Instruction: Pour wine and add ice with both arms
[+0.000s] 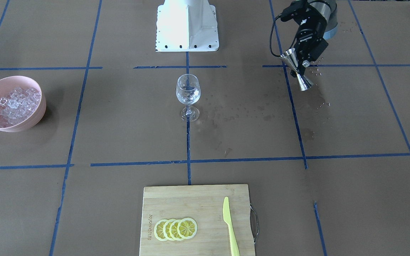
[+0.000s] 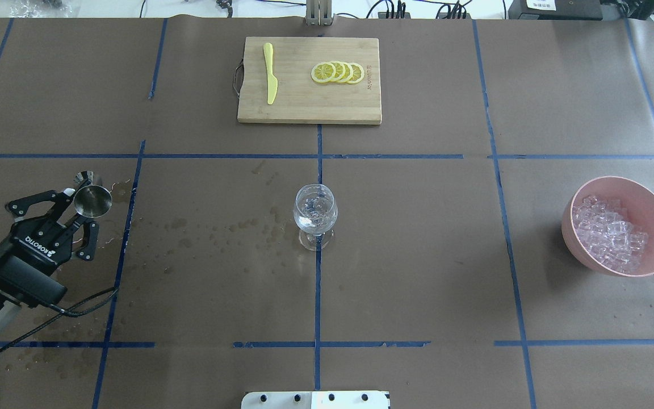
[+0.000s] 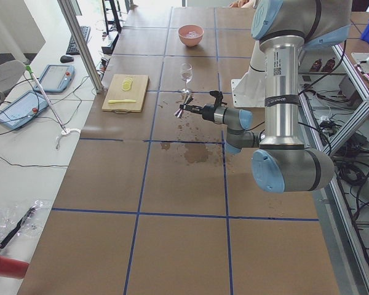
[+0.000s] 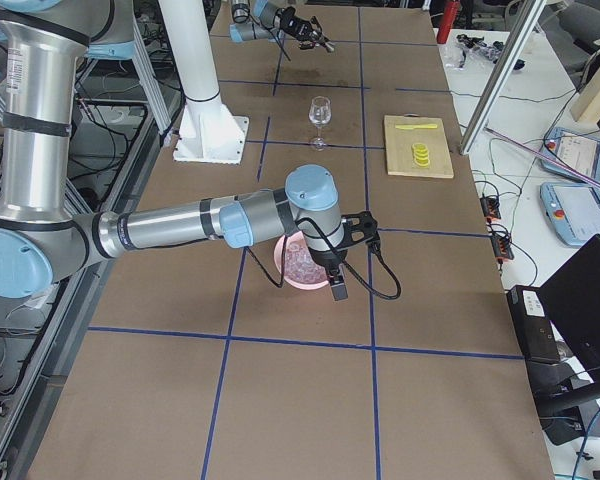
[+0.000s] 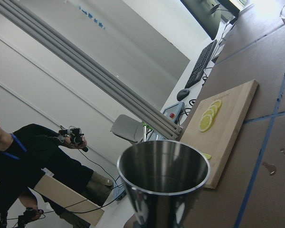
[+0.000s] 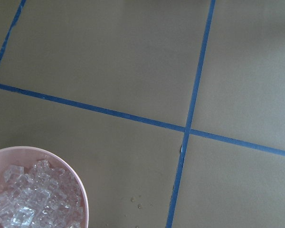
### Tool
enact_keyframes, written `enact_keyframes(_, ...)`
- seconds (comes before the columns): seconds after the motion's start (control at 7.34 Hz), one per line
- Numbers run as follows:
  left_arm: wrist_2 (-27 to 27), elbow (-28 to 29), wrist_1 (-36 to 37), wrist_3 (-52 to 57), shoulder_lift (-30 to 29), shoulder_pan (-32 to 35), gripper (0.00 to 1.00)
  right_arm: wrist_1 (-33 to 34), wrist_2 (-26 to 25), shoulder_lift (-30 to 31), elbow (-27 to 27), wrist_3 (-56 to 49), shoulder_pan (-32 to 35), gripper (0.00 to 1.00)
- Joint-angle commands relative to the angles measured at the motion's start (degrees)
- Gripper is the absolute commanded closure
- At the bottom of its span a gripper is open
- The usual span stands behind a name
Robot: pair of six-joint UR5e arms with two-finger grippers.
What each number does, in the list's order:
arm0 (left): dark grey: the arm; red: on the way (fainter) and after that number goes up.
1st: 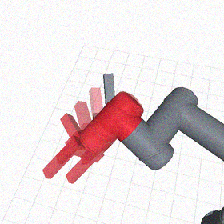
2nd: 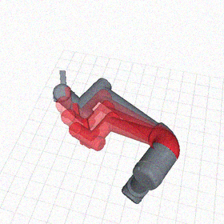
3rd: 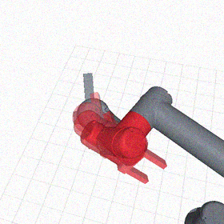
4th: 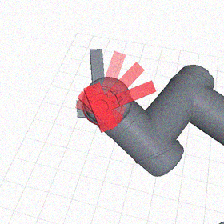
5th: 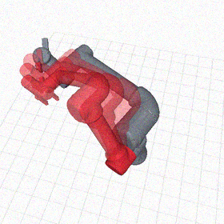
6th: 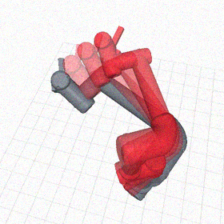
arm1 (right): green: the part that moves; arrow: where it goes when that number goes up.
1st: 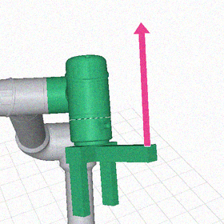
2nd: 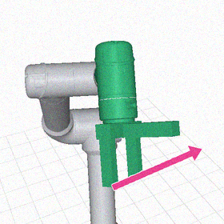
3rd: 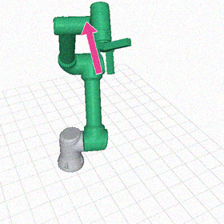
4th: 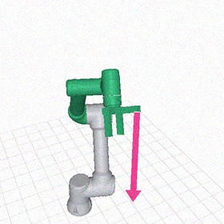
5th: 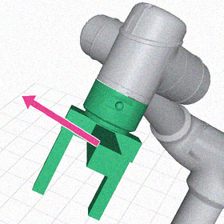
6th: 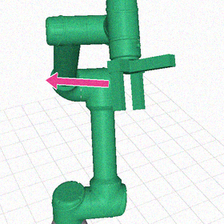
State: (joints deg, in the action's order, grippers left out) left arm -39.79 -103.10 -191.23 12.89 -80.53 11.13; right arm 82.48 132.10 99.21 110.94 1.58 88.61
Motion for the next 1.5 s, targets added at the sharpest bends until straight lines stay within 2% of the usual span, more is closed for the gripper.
enact_keyframes(0.0,-9.7,0.5,-0.4,-18.1,3.9,0.0,1.00,-0.3,0.0,0.0,0.2,0.0,0.0,0.00)
enact_keyframes(0.14,-9.8,1.1,-0.2,-22.4,4.8,0.0,1.00,-0.3,0.0,0.0,0.2,0.0,0.0,0.00)
enact_keyframes(0.41,-9.8,5.2,0.4,-40.8,4.8,0.0,1.00,-0.4,0.0,0.0,0.3,0.0,0.0,0.00)
enact_keyframes(0.82,-9.3,9.0,0.9,-60.7,3.8,-0.1,1.00,-0.4,0.0,0.5,1.2,0.1,0.0,0.00)
enact_keyframes(1.09,-4.0,16.4,0.5,-67.1,-1.6,-0.4,1.00,-0.5,0.0,0.6,1.3,0.0,0.0,0.00)
enact_keyframes(1.23,-3.5,18.9,0.4,-66.9,-2.8,-0.6,1.00,-0.4,0.0,0.7,1.6,0.1,0.0,0.00)
enact_keyframes(1.36,-2.7,19.0,0.8,-66.3,-2.8,-0.6,1.00,-0.4,0.0,0.8,1.6,0.0,0.0,0.00)
